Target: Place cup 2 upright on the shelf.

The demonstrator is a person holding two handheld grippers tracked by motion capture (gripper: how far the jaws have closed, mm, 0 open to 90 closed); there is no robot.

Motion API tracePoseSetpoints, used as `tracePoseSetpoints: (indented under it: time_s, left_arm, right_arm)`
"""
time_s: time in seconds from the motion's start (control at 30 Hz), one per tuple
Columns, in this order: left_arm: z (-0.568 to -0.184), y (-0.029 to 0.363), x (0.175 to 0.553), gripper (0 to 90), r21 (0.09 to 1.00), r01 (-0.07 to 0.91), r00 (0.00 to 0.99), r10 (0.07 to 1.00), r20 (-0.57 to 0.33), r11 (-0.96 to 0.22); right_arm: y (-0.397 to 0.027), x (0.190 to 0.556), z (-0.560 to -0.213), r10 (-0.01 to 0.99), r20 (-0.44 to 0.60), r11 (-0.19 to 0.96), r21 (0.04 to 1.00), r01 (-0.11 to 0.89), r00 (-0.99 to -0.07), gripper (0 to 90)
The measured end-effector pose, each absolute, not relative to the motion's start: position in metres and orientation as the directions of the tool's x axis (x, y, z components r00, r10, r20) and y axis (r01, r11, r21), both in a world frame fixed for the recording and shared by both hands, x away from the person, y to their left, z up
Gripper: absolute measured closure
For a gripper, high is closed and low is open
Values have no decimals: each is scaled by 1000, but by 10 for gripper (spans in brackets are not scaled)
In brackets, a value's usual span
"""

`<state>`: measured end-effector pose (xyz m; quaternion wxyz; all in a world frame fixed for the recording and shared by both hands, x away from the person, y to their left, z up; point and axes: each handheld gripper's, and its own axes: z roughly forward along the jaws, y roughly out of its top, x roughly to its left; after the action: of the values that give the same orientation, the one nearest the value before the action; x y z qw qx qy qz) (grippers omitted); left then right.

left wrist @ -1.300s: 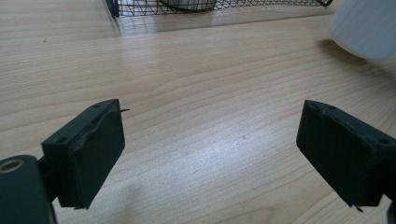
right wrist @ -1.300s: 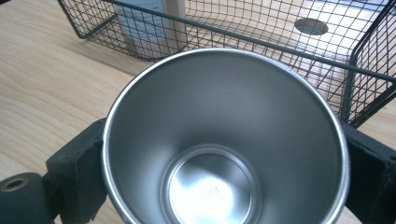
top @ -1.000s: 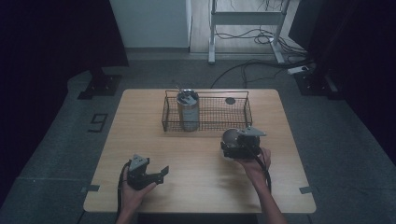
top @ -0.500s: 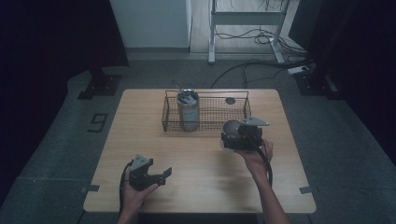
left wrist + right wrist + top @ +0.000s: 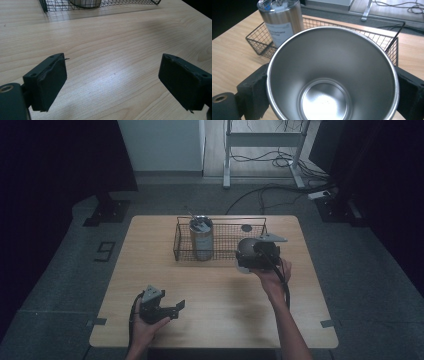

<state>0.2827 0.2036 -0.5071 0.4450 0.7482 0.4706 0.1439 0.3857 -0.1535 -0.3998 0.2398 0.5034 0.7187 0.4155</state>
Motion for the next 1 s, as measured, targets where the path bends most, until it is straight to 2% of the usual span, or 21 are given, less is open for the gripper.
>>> tracePoseSetpoints:
  time_s: [0.37,1.0]
  left_arm:
    - [-506,206,282,84,798,581,519,829,-209,-162]
    - [-511,210,284,84,789,589,505,842,-190,-175]
  right_arm:
    - [-146,407,-381,925,61,152,846,511,-376,62]
    - [-153,435,-384,930,93,119,839,531,-356,62]
